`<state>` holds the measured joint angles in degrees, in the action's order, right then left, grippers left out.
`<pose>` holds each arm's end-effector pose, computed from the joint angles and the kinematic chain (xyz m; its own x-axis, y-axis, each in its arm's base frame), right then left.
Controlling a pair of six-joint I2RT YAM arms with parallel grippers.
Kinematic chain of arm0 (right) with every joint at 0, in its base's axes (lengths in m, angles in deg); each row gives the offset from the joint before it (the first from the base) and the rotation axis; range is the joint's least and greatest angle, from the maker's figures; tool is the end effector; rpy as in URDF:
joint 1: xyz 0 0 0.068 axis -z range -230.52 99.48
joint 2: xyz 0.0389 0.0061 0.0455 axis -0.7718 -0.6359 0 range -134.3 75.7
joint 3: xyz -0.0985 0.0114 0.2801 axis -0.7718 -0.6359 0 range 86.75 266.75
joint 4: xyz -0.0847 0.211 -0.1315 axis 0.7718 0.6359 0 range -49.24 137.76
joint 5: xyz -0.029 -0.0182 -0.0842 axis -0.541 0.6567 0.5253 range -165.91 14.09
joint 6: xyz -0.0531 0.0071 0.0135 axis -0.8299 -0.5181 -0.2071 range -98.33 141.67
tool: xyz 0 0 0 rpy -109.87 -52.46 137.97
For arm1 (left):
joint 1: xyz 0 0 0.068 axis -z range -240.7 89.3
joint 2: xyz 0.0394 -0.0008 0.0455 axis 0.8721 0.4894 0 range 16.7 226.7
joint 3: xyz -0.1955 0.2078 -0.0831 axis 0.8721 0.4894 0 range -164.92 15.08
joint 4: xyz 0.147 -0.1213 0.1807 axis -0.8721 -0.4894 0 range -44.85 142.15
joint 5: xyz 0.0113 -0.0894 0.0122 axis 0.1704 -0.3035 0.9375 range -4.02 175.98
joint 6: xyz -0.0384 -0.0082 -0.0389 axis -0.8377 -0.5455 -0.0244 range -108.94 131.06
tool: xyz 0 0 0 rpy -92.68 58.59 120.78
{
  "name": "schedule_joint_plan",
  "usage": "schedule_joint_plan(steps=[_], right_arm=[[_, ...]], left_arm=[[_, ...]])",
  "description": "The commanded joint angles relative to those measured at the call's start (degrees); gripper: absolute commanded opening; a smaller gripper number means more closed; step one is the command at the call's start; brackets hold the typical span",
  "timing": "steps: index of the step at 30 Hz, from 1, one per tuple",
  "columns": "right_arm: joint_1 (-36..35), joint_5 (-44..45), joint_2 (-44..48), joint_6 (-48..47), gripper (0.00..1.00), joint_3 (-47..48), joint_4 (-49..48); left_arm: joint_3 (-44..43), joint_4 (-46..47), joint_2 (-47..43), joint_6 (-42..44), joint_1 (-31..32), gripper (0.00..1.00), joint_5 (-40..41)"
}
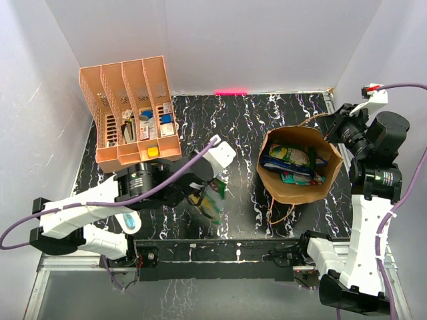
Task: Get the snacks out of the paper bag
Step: Place the snack at the center of the board.
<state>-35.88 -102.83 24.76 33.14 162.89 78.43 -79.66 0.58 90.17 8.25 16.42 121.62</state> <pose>0.1398 -0.0190 0.4739 -0.2449 0.2473 -0.9375 -0.1568 0.9441 0.2900 0.0740 -0.2248 0.4831 -0.1458 0.4583 -0.8768 0.6738 0.6949 0.2512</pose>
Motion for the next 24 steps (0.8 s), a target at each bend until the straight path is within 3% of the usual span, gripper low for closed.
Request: schedule_joint_plan(steps=[1, 7, 11, 24], right_arm=[[-0.1, -0.9, 0.7, -0.6, 0.08, 0.7, -3.8], [-0.1, -0.5, 1.4, -0.6, 0.08, 1.0, -3.7], [-0.1, -0.5, 1.7, -0.7, 0.08, 0.4, -3.7], [-0.1, -1.1, 2.0, -0.8, 0.08, -0.7, -3.9]], left_arm=[[1.7, -5.2, -1.4, -9.7, 0.3, 0.0, -2.3], [3.8, -7.1, 0.0, -9.6, 0.2, 0.0, -15.3], [6.3, -6.5, 0.8, -9.7, 0.2, 0.0, -19.8], [3.7, -9.6, 8.3, -10.6, 0.3, 0.0, -18.9]])
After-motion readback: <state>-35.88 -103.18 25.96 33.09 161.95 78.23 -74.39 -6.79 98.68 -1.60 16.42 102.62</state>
